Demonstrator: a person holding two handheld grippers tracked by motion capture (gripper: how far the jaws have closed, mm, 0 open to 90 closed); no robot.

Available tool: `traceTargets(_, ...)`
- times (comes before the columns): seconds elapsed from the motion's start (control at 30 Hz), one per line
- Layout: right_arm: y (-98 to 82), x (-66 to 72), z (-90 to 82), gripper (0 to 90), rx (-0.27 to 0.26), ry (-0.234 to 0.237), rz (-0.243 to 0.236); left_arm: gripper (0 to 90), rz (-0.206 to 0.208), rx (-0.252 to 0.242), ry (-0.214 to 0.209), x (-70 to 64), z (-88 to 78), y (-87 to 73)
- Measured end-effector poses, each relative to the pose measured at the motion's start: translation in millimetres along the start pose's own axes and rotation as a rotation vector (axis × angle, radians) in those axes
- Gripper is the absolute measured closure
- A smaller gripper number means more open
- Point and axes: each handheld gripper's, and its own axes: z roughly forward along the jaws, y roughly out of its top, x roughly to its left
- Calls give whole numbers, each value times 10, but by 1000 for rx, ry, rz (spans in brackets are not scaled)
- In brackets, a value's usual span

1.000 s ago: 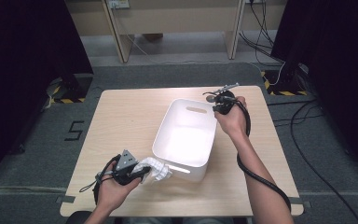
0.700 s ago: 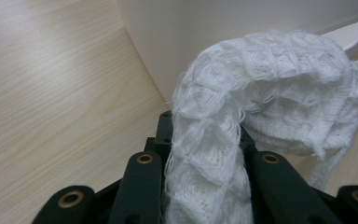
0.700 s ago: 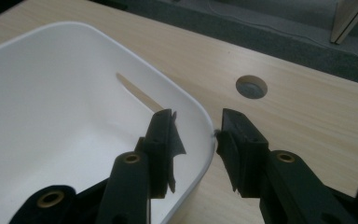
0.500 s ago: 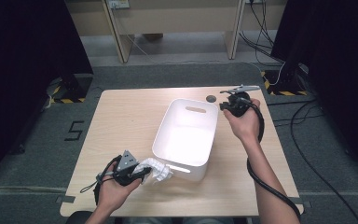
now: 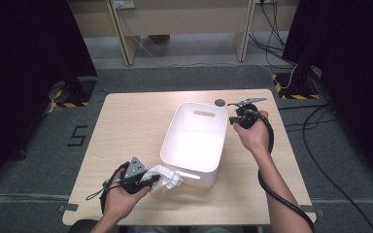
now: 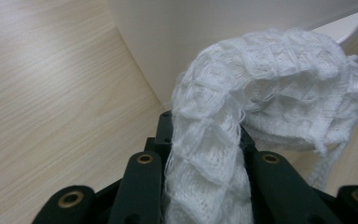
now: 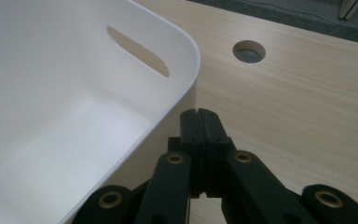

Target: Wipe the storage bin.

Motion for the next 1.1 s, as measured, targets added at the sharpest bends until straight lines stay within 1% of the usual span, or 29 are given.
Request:
traceTargets(0.07, 20, 21, 16, 900, -3, 0, -7, 722, 1, 0, 1, -2, 0, 0)
traceTargets(0.13, 43, 34, 35, 900, -2, -12, -22, 722, 2, -1, -1, -7, 2, -1)
traceTargets(0.3, 99, 70, 88, 900, 0, -15, -21, 722, 4, -3, -8, -17, 9, -4)
traceTargets(0.4, 145, 96, 143, 900, 0, -11, -29, 722, 1, -6, -12, -21, 15, -5)
traceTargets(0.63, 232, 194, 285, 900, 13, 9, -40, 722, 10, 1, -16, -31, 19, 6)
traceTargets(0.67, 238, 206, 296, 900, 12, 9, -47, 722, 9, 1, -17, -34, 20, 7)
traceTargets(0.77, 238, 240, 302, 900, 12, 12, -42, 722, 11, 1, -17, -37, 19, 8)
traceTargets(0.87, 226, 244, 288, 893, 14, 13, -40, 722, 14, 1, -16, -42, 21, 12)
traceTargets(0.9, 221, 238, 280, 886, 12, 13, -45, 722, 15, 1, -18, -48, 22, 14)
traceTargets(0.93, 213, 241, 269, 872, 11, 13, -36, 722, 8, -6, -21, -59, 26, 14)
traceTargets(1.1, 140, 214, 218, 830, 11, 1, -44, 724, 25, -14, -46, -132, 17, 41)
